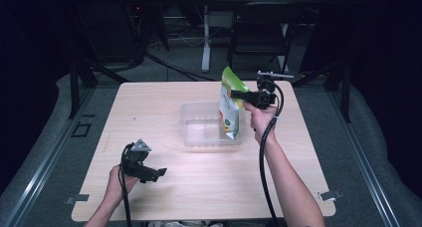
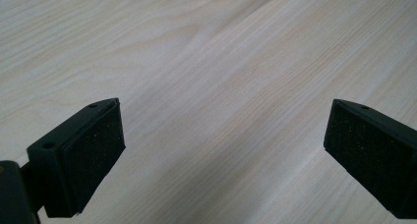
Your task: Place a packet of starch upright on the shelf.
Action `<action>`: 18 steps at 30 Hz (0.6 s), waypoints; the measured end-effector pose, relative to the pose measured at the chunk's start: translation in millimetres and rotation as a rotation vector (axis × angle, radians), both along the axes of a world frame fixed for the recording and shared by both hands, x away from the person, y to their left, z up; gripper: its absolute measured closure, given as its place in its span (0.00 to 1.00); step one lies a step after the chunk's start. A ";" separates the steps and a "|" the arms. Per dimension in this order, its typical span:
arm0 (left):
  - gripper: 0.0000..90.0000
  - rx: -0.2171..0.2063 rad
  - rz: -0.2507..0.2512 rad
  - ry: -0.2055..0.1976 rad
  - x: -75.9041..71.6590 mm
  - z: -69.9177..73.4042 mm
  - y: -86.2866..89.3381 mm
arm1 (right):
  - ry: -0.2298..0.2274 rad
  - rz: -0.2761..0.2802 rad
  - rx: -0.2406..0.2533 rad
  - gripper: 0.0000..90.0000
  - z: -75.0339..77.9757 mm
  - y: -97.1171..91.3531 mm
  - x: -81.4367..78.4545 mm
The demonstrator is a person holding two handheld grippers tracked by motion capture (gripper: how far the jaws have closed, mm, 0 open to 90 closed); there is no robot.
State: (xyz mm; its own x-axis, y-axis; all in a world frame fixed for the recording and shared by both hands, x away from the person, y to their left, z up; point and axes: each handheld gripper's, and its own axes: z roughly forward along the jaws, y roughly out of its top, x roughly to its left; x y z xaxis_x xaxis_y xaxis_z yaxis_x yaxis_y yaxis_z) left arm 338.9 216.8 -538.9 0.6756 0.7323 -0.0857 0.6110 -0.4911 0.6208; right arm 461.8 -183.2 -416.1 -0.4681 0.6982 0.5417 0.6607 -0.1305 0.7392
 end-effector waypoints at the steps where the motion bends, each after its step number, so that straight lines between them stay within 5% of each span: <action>1: 0.02 -0.001 0.000 -0.001 -0.1 0.0 -0.1 | 0.001 0.001 -0.002 1.00 -1.5 1.4 0.3; 18: 0.02 -0.003 0.003 0.000 -0.8 -0.2 0.6 | 0.000 -0.070 0.032 1.00 -19.1 11.4 5.4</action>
State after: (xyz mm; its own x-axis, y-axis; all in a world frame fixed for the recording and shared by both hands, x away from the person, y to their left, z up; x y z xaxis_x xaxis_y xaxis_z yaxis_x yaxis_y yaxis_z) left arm 338.1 217.4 -539.1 0.6732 0.7342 -0.0878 0.6127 -0.4874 0.6221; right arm 467.2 -171.7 -435.2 -0.4185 0.7114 0.5645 0.6494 -0.2001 0.7336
